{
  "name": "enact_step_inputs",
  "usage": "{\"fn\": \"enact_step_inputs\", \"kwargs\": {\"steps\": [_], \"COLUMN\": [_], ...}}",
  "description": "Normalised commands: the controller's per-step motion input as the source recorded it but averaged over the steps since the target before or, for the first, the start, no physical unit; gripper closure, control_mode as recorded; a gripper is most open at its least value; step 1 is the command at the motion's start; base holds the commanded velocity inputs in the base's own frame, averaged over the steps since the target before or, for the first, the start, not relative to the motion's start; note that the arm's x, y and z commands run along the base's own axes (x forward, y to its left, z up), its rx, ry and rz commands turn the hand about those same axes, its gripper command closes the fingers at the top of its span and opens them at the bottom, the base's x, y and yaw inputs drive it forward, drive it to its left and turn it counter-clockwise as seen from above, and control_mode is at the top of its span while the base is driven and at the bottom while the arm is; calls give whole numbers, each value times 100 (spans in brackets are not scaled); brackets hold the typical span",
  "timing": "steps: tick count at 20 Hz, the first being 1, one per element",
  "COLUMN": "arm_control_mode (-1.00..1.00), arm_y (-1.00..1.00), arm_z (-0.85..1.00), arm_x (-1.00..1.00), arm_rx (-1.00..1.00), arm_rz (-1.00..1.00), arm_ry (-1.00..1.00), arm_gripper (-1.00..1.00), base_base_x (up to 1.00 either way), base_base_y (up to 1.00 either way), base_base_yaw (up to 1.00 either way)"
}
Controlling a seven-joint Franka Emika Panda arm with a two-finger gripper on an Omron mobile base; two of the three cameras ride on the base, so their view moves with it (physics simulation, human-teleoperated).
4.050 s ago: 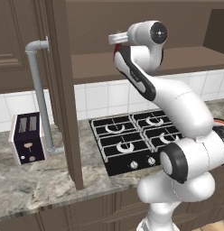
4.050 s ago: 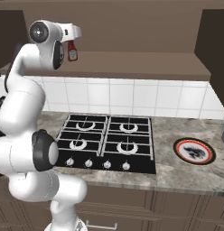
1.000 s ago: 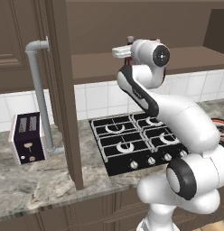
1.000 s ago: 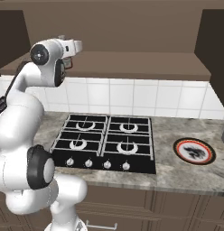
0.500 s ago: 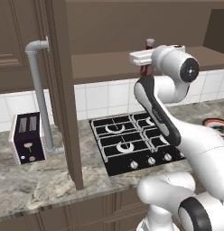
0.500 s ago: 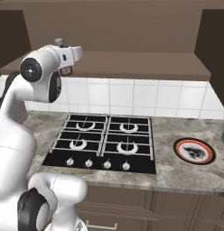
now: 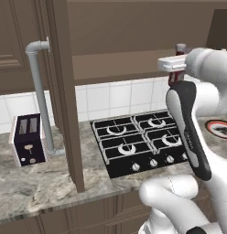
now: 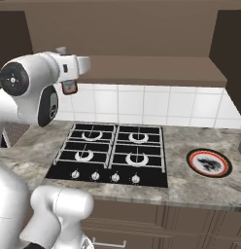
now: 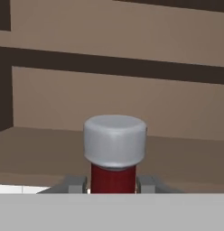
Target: Move the hot dog bun to the plate on the dining table and place the condiment next to that plate. Then navigate to the fridge and take the sausage and place it on the plate as well.
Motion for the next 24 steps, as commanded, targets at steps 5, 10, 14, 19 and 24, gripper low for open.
{"fn": "enact_step_inputs", "kwargs": {"steps": [5,10,14,19,24], "arm_control_mode": [-100,100,100,100,100], "arm_y": [-28,-11,0,0,0], "arm_z": [-12,-22,0,0,0], "arm_x": [-100,-80,0,0,0], "arm_rx": [1,2,0,0,0], "arm_rz": [-6,-7,0,0,0], "arm_ry": [1,-1,0,0,0], "arm_gripper": [100,100,100,100,100], "base_base_x": [0,-20,-99,-68,-38], "base_base_y": [0,0,0,1,1], "base_base_yaw": [0,-3,-39,-77,-91]}}
